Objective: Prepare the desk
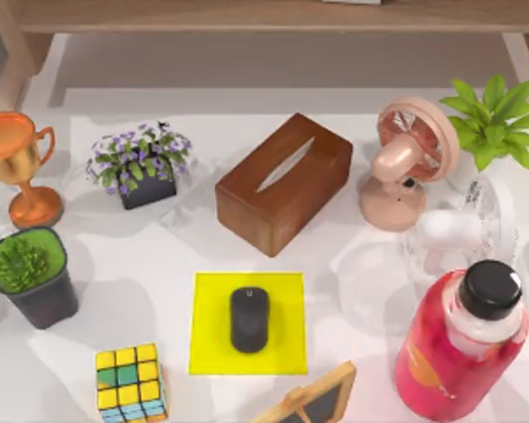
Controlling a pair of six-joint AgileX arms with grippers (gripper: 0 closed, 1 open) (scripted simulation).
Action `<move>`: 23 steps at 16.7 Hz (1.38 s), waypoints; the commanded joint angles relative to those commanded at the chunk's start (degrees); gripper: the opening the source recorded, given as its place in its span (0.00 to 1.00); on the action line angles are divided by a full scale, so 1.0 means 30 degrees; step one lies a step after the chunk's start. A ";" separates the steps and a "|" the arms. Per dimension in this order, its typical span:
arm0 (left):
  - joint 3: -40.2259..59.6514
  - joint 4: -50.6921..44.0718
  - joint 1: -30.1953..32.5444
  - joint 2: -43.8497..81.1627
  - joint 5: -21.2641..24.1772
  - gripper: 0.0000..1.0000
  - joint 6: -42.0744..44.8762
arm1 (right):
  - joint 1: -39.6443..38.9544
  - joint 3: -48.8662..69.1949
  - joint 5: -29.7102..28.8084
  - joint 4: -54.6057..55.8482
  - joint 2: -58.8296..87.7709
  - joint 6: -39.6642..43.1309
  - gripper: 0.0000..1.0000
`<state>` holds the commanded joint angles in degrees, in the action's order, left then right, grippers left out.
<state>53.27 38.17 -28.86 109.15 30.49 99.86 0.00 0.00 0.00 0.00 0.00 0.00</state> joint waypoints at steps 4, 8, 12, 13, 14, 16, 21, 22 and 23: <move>0.0000 0.0000 0.0000 0.0000 0.0000 0.00 0.0000 | 0.0000 0.0000 0.0000 0.0000 0.0000 0.0000 1.00; 0.0565 -0.0033 0.0120 0.0238 -0.0214 0.00 -0.0098 | 0.0000 0.0000 0.0000 0.0000 0.0000 0.0000 1.00; 0.1950 -0.0210 0.0653 0.1506 -0.0647 0.00 -0.0243 | 0.0000 0.0000 0.0000 0.0000 0.0000 0.0000 1.00; 0.2100 -0.0247 0.0739 0.1698 -0.0687 0.00 -0.0258 | 0.0000 0.0000 0.0000 0.0000 0.0000 0.0000 1.00; 0.2125 -0.0255 0.0756 0.1735 -0.0693 0.00 -0.0261 | 0.0000 0.0000 0.0000 0.0000 0.0000 0.0000 1.00; 0.2125 -0.0255 0.0756 0.1735 -0.0693 0.00 -0.0261 | 0.0000 0.0000 0.0000 0.0000 0.0000 0.0000 1.00; 0.2125 -0.0255 0.0756 0.1735 -0.0693 0.30 -0.0261 | 0.0000 0.0000 0.0000 0.0000 0.0000 0.0000 1.00; 0.2125 -0.0255 0.0756 0.1735 -0.0693 0.38 -0.0261 | 0.0000 0.0000 0.0000 0.0000 0.0000 0.0000 1.00; 0.2125 -0.0255 0.0756 0.1735 -0.0693 0.45 -0.0261 | 0.0000 0.0000 0.0000 0.0000 0.0000 0.0000 1.00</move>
<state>59.64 37.40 -26.59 114.35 28.41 99.08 0.00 0.00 0.00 0.00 0.00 0.00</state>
